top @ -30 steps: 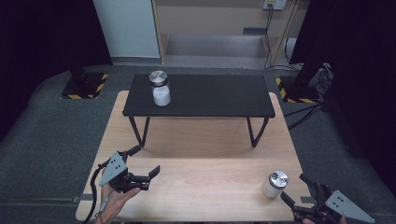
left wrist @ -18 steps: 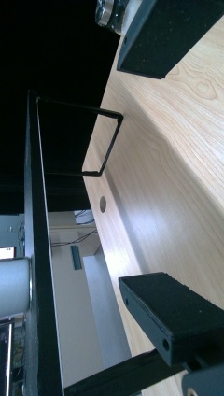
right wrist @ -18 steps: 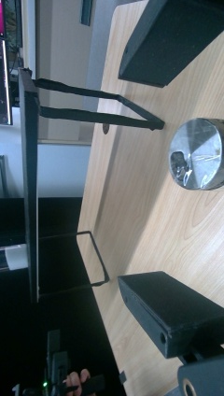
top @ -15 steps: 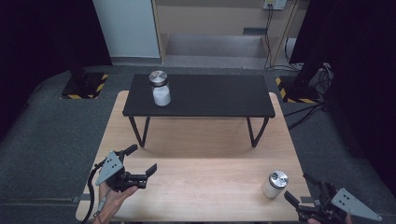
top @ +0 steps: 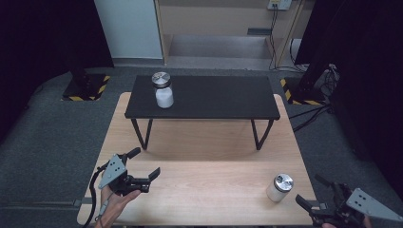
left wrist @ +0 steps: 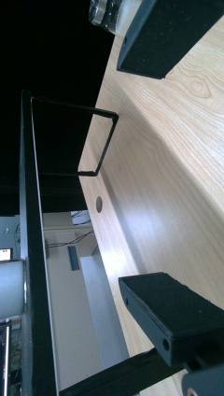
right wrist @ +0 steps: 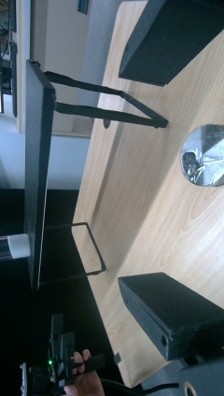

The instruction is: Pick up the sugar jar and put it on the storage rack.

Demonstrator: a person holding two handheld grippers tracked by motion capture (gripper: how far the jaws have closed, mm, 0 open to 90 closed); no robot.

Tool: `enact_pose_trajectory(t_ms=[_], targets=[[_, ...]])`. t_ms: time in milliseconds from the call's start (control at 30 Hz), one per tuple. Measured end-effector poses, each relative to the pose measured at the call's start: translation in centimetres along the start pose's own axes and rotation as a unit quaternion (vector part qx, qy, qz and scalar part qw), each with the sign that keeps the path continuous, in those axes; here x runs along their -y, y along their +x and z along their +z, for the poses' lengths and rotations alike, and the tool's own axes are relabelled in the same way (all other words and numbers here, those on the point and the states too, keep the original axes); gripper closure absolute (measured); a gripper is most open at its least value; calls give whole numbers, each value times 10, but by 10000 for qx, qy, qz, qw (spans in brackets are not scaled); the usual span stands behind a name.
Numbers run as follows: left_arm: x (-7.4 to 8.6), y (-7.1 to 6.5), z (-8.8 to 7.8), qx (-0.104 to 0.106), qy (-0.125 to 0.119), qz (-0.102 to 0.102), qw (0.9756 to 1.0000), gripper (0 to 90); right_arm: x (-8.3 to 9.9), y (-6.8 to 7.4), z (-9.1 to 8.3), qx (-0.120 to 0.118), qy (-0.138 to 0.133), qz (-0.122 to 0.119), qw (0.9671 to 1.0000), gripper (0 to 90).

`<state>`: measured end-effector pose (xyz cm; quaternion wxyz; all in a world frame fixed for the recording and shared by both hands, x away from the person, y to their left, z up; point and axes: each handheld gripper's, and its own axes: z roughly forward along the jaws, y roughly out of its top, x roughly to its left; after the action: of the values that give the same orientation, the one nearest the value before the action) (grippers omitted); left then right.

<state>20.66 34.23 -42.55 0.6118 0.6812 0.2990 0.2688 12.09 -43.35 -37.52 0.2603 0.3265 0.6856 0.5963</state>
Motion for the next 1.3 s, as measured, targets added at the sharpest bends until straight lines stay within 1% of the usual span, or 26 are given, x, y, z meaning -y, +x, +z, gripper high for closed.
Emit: enact_pose_trajectory(t_ms=[133,233,333,533,667,800,900,1000,1033,1133,1200,1300], targets=[[1,1,-1,-11,-25,-25,10000,0,-21,-3,-7,-49,127,-159,9998,29],[1,1,-2,-20,-30,-24,10000,0,-37,-4,-12,-27,226,-285,9993,35],[1,1,-2,-20,-34,-23,10000,0,-52,-6,-17,-37,362,-332,9988,35],[1,1,-2,-20,-25,-44,10000,0,-75,-10,-25,-65,632,-334,9974,35],[1,1,-1,-12,-19,-43,10000,0,-84,-15,-25,-66,850,-274,9960,35],[1,1,-1,-4,-10,-37,10000,0,-89,-17,-18,-52,1068,-233,9940,36],[1,1,-1,-6,5,-23,10000,0,-88,-18,-10,-57,1227,-258,9921,40],[0,1,-1,-11,17,-4,10000,0,-87,-17,0,-36,1453,-324,9888,42],[0,1,-1,-8,18,-5,10000,0,-86,-17,3,-54,1507,-311,9881,42],[0,1,-1,4,23,0,10000,0,-80,-19,12,-107,1610,-272,9865,47],[0,1,-1,16,20,-3,10000,0,-77,-20,18,-135,1664,-204,9858,48],[0,1,0,19,40,0,10000,0,-72,-21,25,-138,1721,-181,9848,50]])
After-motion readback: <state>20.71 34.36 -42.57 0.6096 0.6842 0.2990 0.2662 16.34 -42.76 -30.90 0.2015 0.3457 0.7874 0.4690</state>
